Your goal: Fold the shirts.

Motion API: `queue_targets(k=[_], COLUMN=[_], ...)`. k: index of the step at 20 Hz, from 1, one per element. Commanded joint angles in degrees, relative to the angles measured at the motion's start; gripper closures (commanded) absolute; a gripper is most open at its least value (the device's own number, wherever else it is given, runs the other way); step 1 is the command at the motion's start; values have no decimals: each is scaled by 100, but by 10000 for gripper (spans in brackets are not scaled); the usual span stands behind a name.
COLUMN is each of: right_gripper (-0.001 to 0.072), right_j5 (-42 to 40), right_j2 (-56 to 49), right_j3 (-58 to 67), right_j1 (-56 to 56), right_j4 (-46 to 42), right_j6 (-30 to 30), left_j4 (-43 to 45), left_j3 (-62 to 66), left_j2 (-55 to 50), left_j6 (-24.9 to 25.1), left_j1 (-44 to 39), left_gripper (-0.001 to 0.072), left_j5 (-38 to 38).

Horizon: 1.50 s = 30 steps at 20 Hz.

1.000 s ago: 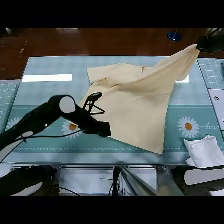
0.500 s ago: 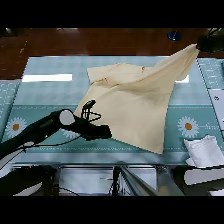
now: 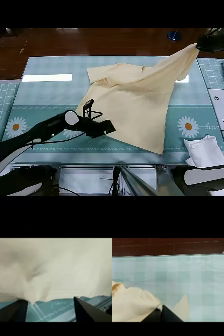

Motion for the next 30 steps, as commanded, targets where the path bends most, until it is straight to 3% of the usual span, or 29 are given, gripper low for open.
queue_targets(k=[1, 3, 5, 6, 10, 15, 19, 22, 26, 30], right_gripper=[693, 693, 693, 693, 693, 693, 694, 694, 694, 694], right_j5=[2, 9, 26, 31, 79, 85, 87, 83, 251, 787], right_j2=[0, 2, 2, 2, 15, 192, 616, 1145, 2100, 3182], right_j3=[0, 0, 0, 0, 0, 0, 0, 7, 7, 7], right_j1=[-4, -4, -4, -4, -4, -9, -46, -44, -39, -39], right_j4=[2, 2, 2, 2, -4, -20, -334, -431, -452, -675], right_j6=[2, 2, 2, 2, 0, 2, 35, 203, 289, 446], left_j4=[-354, -396, -387, -391, -391, -382, -382, -389, -387, -273], left_j3=[44, 162, 214, 216, 262, 262, 352, 625, 1517, 2479], left_j2=[-356, -573, -732, -728, -249, 2087, 4321, 5410, 5779, 5569], left_j6=[26, 26, 81, 378, 1139, 1344, 1274, 1176, 1228, 1707], left_j1=[-4, -4, 46, 74, 256, 826, 2253, 3484, 4533, 4756], left_gripper=[91, 482, 643, 674, 676, 677, 677, 677, 677, 677], left_j5=[822, 1054, 903, 769, 9, 267, 396, 385, 260, -304])
